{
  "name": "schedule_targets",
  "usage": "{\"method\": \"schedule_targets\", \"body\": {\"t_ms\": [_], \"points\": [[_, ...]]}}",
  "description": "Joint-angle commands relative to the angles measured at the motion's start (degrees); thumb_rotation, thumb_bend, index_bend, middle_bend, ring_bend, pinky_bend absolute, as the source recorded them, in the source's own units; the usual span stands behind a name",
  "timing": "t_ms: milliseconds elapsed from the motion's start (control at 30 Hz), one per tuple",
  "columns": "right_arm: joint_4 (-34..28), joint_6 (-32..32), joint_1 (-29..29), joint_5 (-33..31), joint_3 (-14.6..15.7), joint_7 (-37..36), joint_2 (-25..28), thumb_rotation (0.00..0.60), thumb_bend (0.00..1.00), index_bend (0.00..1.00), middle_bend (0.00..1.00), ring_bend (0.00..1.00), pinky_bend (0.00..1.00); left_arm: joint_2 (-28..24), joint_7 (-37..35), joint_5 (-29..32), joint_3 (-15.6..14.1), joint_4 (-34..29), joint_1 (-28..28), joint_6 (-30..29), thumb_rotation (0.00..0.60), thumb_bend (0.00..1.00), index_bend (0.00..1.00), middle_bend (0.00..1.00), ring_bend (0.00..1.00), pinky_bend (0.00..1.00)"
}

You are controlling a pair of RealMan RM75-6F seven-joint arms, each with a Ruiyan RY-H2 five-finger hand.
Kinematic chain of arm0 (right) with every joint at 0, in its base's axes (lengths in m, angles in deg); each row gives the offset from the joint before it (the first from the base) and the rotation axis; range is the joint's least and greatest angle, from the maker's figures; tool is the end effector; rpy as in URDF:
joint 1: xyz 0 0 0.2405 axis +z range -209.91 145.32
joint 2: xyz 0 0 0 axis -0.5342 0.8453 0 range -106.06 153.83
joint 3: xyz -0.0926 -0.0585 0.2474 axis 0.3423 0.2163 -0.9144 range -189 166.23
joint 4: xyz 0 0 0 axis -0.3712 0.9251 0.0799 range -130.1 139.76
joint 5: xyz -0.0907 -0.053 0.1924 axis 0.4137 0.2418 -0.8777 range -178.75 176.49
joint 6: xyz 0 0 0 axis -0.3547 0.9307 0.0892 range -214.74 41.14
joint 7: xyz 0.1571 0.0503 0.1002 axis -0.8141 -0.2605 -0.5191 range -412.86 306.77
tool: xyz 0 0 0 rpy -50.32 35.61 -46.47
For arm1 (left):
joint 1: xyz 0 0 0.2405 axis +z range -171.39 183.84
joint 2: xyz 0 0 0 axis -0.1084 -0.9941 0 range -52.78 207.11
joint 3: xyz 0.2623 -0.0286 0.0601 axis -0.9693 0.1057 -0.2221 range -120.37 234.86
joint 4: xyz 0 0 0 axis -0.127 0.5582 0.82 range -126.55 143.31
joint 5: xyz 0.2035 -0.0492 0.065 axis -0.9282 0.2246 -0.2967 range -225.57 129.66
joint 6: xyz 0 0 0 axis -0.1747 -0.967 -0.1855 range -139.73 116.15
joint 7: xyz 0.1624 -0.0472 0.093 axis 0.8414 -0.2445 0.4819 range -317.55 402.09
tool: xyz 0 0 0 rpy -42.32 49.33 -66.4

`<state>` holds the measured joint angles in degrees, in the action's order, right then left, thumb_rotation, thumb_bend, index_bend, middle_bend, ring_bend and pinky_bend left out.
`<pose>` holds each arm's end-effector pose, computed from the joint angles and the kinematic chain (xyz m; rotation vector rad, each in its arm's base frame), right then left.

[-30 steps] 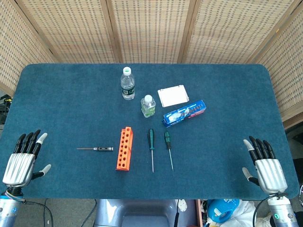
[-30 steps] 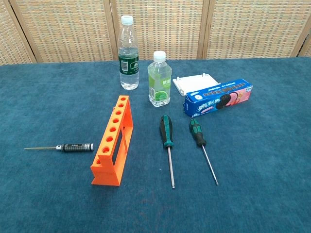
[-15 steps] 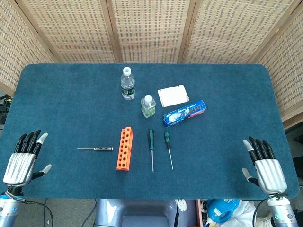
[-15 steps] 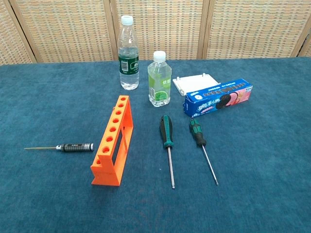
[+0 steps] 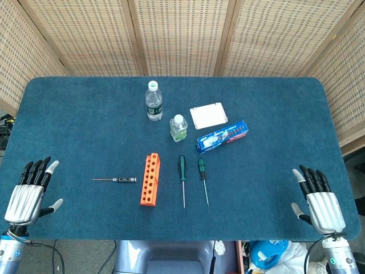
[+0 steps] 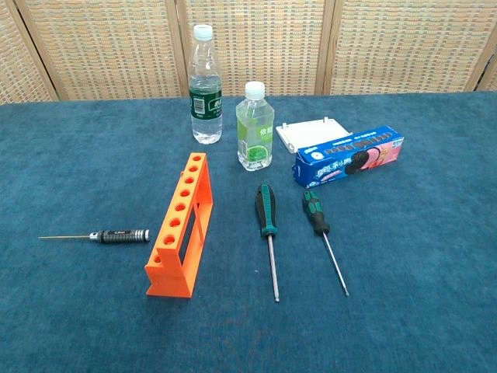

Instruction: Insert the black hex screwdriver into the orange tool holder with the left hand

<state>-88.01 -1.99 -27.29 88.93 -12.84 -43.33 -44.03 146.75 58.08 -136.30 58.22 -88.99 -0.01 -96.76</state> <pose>-0.3082 -0.2259 0.1233 1.4977 -0.8148 0.8594 -0.2881 0.2288 0.1092 -1.4970 -0.8183 -0.8603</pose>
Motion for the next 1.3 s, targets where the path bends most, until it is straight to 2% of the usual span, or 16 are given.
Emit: {"method": "schedule_targets", "body": {"t_ms": [33, 267, 433, 600, 800, 1067, 1300], "points": [[0.0, 0.1, 0.0, -0.1, -0.1, -0.2, 0.1, 0.600, 0.28, 0.00, 0.00, 0.00, 0.00, 0.0, -0.1, 0.0, -0.1, -0.1, -0.1, 0.3, 0.600, 0.17, 0.06, 0.00, 0.00, 0.00], [-0.1, -0.1, 0.0, -0.5, -0.2, -0.1, 0.1, 0.600, 0.28, 0.00, 0.00, 0.00, 0.00, -1.8, -2.5, 0.7, 0.5, -2.7, -1.8, 3.1, 0.600, 0.17, 0.09, 0.00, 0.00, 0.00], [-0.2, 0.0, 0.0, -0.5, -0.3, 0.1, 0.1, 0.600, 0.28, 0.00, 0.00, 0.00, 0.00, -4.6, -3.6, 1.9, 1.6, -5.3, -5.4, 8.7, 0.600, 0.17, 0.15, 0.00, 0.00, 0.00], [-0.2, 0.1, -0.1, -0.6, -0.3, 0.2, 0.2, 0.600, 0.28, 0.00, 0.00, 0.00, 0.00, -4.8, -3.7, 5.3, 3.1, -6.8, -9.0, 14.7, 0.600, 0.19, 0.25, 0.00, 0.00, 0.00], [-0.3, 0.0, 0.0, -0.6, -0.3, 0.2, 0.2, 0.600, 0.28, 0.00, 0.00, 0.00, 0.00, -1.4, -0.5, 11.5, 5.6, -7.9, -12.8, 18.9, 0.600, 0.20, 0.31, 0.00, 0.00, 0.00], [-0.4, 0.2, -0.1, -0.5, -0.3, -0.1, 0.3, 0.600, 0.28, 0.00, 0.00, 0.00, 0.00, 5.7, 8.8, 20.3, 8.1, -8.6, -17.8, 21.3, 0.600, 0.23, 0.36, 0.00, 0.00, 0.00], [-0.3, 0.3, -0.2, -0.6, -0.4, -0.8, 0.6, 0.600, 0.28, 0.00, 0.00, 0.00, 0.00, 10.6, 15.5, 26.4, 8.6, -8.2, -21.0, 21.3, 0.600, 0.23, 0.39, 0.00, 0.00, 0.00]]}}
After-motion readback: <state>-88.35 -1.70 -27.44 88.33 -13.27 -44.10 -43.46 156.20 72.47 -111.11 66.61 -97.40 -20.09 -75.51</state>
